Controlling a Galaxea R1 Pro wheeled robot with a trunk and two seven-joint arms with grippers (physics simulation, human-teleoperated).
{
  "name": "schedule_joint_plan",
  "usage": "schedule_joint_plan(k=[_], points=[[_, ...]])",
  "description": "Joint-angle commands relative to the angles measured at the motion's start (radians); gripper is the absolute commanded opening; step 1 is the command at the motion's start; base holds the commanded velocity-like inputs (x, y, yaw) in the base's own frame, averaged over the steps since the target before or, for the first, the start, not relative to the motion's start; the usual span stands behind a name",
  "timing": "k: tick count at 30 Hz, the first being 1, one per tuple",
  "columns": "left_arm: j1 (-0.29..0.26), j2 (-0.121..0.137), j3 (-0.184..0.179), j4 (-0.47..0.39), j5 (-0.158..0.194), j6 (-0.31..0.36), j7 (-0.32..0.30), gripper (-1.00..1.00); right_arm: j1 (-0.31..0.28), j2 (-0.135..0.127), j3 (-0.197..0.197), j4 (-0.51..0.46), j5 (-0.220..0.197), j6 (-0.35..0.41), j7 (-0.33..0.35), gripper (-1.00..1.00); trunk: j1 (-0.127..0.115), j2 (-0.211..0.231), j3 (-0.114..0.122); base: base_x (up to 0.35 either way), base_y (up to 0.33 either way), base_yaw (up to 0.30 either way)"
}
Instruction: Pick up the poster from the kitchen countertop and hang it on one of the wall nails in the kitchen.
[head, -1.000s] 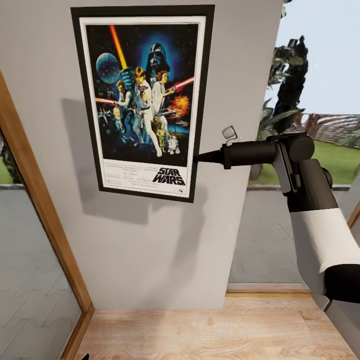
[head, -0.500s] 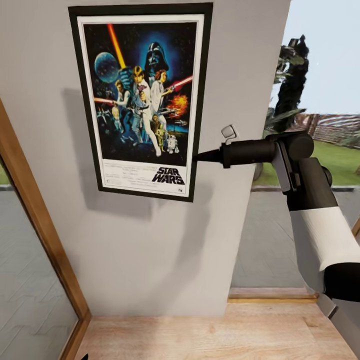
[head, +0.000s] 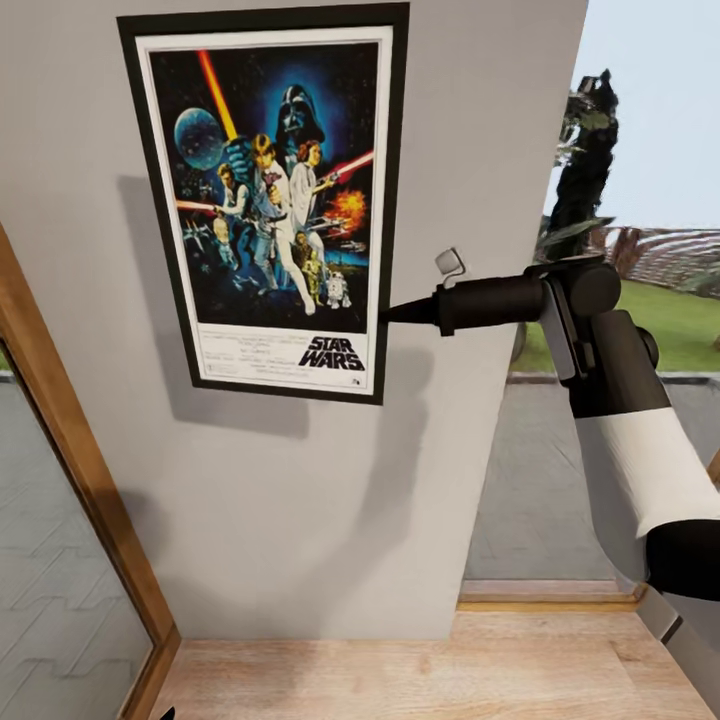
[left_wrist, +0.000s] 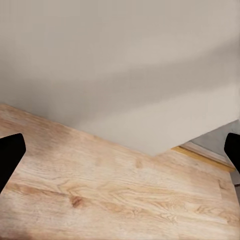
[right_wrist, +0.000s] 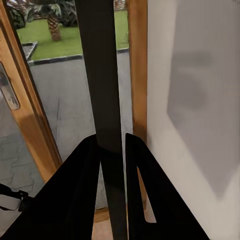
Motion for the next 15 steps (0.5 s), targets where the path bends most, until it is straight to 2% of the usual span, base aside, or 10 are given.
schedule_joint_plan(k=[1, 4, 15], points=[[-0.001, 0.000, 0.005, 0.001, -0.004, -0.005, -0.003, 1.00, -0.002, -0.001, 0.002, 0.001, -0.009, 0.012, -0.002, -1.00, 0.001, -0.002, -0.002, 0.002, 0.000, 0.000], [-0.001, 0.002, 0.005, 0.001, -0.004, -0.005, -0.003, 1.00, -0.004, 0.000, 0.002, 0.001, -0.009, 0.012, -0.002, -1.00, 0.001, -0.002, -0.002, 0.003, 0.010, 0.000], [-0.001, 0.004, 0.005, 0.001, -0.004, -0.005, -0.002, 1.00, -0.005, -0.002, 0.002, 0.000, -0.009, 0.012, -0.002, -1.00, 0.001, -0.002, -0.002, 0.084, 0.110, 0.000]])
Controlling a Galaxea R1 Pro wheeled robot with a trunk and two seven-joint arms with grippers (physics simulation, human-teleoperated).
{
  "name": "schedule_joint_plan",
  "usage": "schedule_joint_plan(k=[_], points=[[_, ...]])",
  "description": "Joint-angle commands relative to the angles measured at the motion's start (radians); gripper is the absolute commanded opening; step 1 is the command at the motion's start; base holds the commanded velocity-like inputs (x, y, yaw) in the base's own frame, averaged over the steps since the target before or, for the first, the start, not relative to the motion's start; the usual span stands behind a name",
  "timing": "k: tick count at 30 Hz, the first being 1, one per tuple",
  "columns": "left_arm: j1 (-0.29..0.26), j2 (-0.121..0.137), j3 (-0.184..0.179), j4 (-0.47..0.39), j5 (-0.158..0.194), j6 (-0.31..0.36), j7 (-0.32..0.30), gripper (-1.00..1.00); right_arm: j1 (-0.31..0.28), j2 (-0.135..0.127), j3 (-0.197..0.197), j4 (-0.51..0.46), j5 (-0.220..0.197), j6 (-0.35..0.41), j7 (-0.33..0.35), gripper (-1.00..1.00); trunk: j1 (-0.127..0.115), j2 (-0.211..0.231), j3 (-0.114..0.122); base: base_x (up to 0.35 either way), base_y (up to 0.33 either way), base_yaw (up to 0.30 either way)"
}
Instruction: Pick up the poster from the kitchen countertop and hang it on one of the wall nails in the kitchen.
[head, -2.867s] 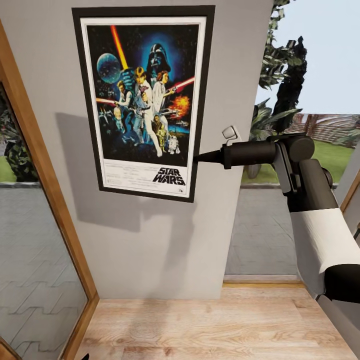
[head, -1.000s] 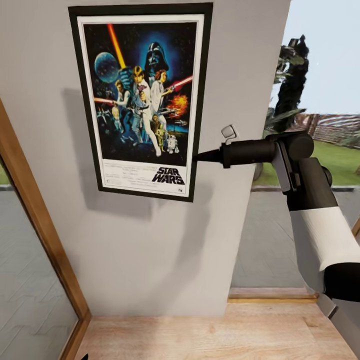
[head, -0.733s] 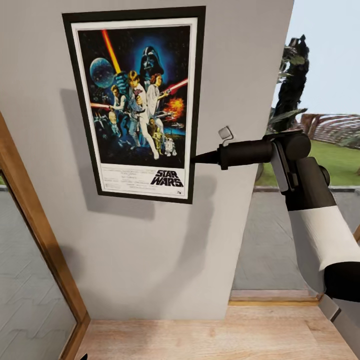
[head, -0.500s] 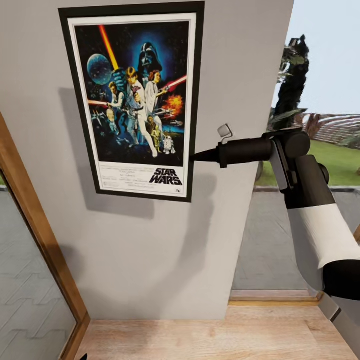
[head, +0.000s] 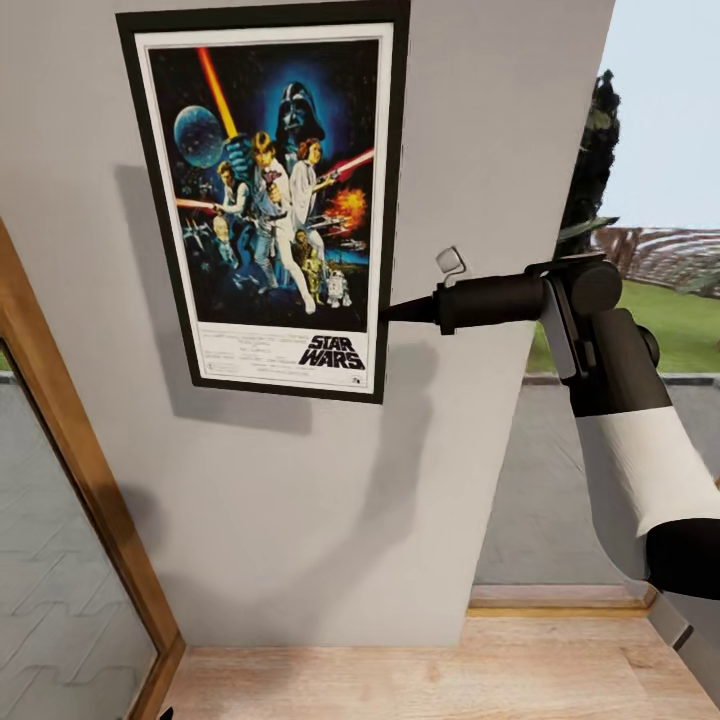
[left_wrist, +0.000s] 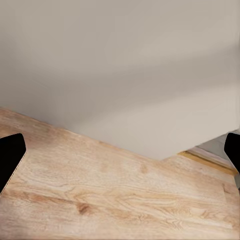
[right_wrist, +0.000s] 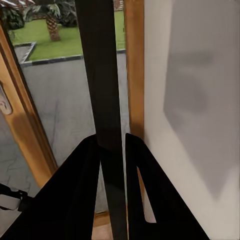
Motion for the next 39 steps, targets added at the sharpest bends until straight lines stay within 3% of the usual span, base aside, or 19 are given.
schedule_joint_plan(k=[1, 39], points=[[-0.001, 0.000, 0.005, 0.001, -0.005, -0.005, -0.003, 1.00, -0.001, -0.001, 0.002, 0.000, -0.009, 0.012, -0.002, -1.00, 0.001, -0.002, -0.002, 0.149, 0.172, 0.000], [-0.001, 0.002, 0.005, 0.001, -0.005, -0.006, -0.002, 1.00, -0.001, -0.010, -0.006, 0.019, -0.013, 0.012, -0.002, -1.00, 0.001, -0.002, -0.002, 0.013, 0.014, 0.000]])
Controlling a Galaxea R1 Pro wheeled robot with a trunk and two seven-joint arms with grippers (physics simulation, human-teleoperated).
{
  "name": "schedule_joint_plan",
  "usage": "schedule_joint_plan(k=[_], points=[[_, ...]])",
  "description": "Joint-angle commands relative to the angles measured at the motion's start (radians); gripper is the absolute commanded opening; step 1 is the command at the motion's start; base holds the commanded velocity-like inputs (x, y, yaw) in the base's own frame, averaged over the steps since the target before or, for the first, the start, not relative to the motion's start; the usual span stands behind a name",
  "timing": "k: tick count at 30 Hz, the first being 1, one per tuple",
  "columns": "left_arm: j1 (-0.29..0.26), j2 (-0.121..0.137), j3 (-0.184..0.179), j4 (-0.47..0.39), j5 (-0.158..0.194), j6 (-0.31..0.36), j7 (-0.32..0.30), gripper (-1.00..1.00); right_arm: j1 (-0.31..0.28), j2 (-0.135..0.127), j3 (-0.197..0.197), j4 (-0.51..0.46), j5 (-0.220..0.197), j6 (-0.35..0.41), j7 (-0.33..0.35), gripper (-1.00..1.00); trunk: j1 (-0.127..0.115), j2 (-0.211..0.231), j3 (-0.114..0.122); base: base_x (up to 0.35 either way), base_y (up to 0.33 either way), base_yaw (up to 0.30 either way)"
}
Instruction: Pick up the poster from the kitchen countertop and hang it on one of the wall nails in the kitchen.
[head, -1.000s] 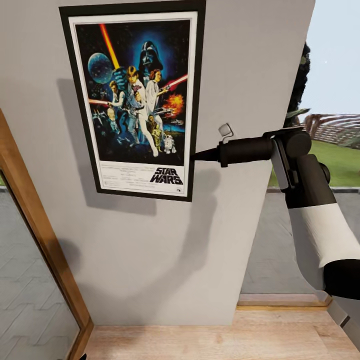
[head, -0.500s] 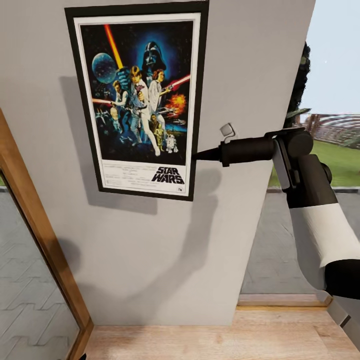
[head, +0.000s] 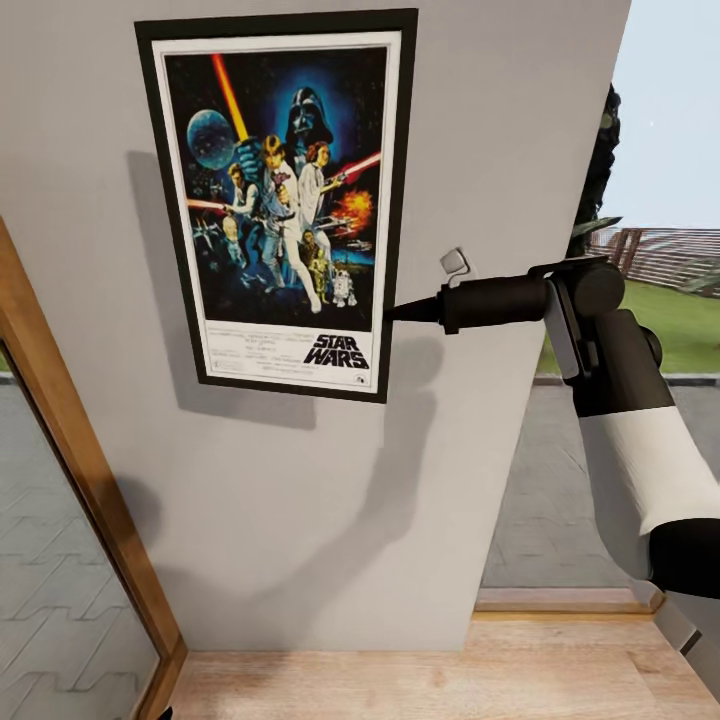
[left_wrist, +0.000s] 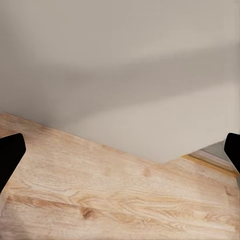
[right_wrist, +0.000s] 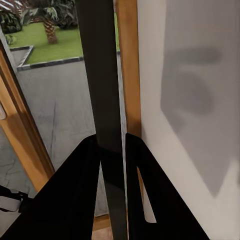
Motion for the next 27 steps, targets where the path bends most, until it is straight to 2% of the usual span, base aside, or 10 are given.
schedule_joint_plan(k=[1, 9, 27], points=[[-0.001, 0.000, 0.005, 0.001, -0.005, -0.005, -0.003, 1.00, -0.001, -0.001, 0.002, 0.000, -0.009, 0.012, -0.002, -1.00, 0.001, -0.002, -0.002, 0.000, 0.000, 0.000], [-0.001, 0.000, 0.005, 0.001, -0.004, -0.005, -0.003, 1.00, -0.001, -0.001, 0.002, 0.000, -0.009, 0.012, -0.002, -1.00, 0.001, -0.002, -0.002, 0.013, 0.000, 0.000], [-0.001, 0.000, 0.005, 0.001, -0.004, -0.005, -0.003, 1.00, -0.001, -0.001, 0.002, 0.000, -0.009, 0.012, -0.002, -1.00, 0.001, -0.002, -0.002, 0.109, 0.000, 0.000]])
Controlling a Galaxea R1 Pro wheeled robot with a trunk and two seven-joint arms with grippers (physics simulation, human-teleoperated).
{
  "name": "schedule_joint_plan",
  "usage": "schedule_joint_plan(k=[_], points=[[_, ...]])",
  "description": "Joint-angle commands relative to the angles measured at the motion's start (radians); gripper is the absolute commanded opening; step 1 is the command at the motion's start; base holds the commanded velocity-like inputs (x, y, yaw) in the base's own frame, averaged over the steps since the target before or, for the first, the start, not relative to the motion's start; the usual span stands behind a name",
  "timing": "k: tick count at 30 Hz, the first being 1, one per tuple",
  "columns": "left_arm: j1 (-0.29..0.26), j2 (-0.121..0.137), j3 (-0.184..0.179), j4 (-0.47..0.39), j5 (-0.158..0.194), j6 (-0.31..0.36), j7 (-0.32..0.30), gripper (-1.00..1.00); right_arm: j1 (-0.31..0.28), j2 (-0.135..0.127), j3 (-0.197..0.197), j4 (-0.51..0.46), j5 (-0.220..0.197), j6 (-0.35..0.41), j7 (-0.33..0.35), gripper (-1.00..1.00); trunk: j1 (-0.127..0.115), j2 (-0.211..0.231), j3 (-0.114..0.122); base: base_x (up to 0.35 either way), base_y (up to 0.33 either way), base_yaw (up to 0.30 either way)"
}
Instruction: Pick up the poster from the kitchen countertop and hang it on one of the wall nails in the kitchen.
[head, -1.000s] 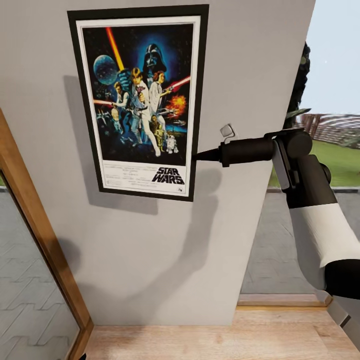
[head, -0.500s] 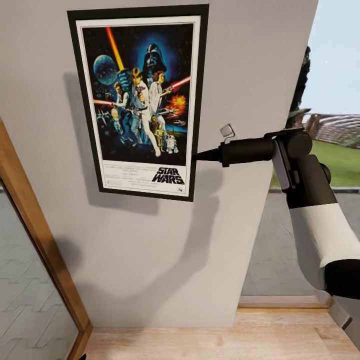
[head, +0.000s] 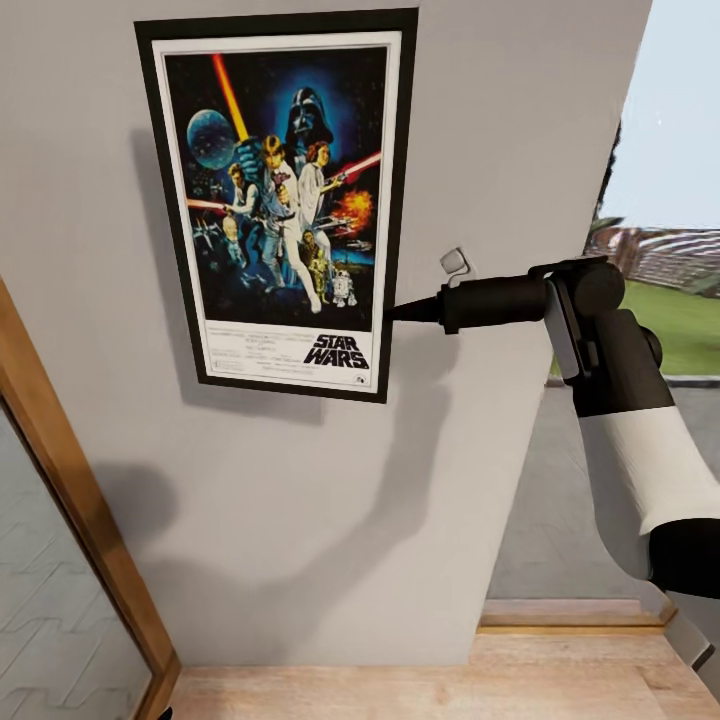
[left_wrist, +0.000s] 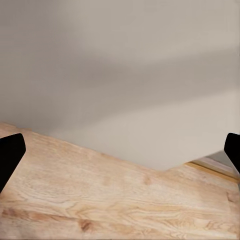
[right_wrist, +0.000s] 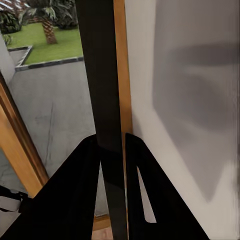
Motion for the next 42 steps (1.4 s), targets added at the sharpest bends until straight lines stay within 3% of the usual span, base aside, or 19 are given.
schedule_joint_plan(k=[1, 42], points=[[-0.001, 0.000, 0.005, 0.001, -0.004, -0.005, -0.003, 1.00, -0.001, -0.001, 0.002, 0.000, -0.009, 0.012, -0.002, -1.00, 0.001, -0.002, -0.002, 0.109, 0.000, 0.000], [-0.001, 0.002, 0.005, 0.001, -0.005, -0.005, -0.003, 1.00, -0.001, -0.001, 0.001, 0.000, -0.009, 0.012, -0.002, -1.00, 0.001, -0.002, -0.002, 0.049, 0.000, 0.000]])
